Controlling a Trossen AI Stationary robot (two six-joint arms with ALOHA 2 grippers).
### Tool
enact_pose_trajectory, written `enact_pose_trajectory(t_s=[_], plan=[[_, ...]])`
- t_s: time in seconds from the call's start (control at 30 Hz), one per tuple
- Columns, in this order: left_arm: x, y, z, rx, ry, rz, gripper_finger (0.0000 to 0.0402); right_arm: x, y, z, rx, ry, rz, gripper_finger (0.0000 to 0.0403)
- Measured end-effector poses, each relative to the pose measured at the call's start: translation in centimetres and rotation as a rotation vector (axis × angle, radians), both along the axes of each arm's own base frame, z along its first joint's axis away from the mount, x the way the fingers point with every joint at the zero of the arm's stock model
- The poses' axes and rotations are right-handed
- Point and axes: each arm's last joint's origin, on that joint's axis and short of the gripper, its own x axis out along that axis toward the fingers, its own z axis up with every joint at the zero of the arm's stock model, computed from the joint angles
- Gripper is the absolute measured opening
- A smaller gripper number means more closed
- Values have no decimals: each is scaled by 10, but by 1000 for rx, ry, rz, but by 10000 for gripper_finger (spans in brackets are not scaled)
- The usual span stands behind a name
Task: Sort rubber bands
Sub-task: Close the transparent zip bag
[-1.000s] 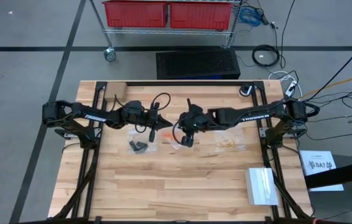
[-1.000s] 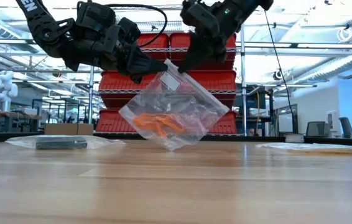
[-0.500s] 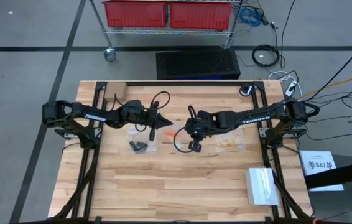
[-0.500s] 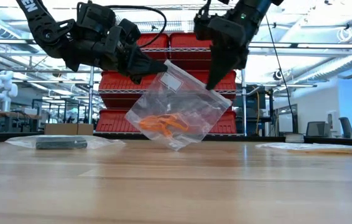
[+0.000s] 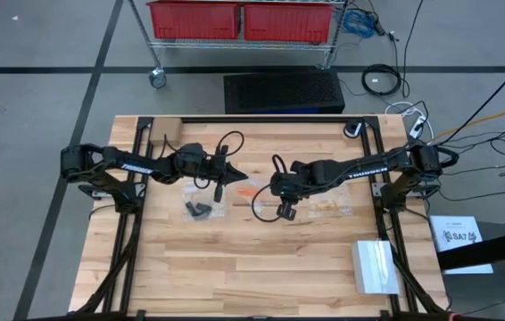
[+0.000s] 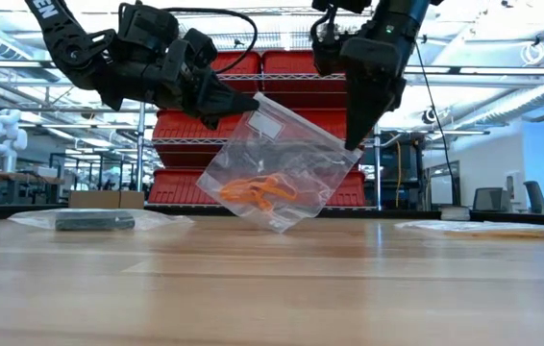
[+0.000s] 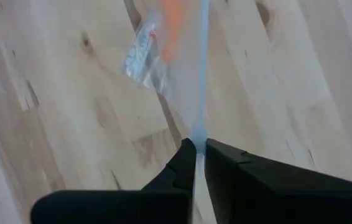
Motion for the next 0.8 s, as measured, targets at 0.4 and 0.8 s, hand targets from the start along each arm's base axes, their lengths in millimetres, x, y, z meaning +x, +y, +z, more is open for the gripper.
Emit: enact_pose_trajectory(t_s=[0.4,0.8], plan=[[-1,-2,-6,-5,63,16,15,-5,0,-2,15,50,-38,81],[2,-6,-4,22,48,141,168,0,0,-1,31,-9,-81,179]])
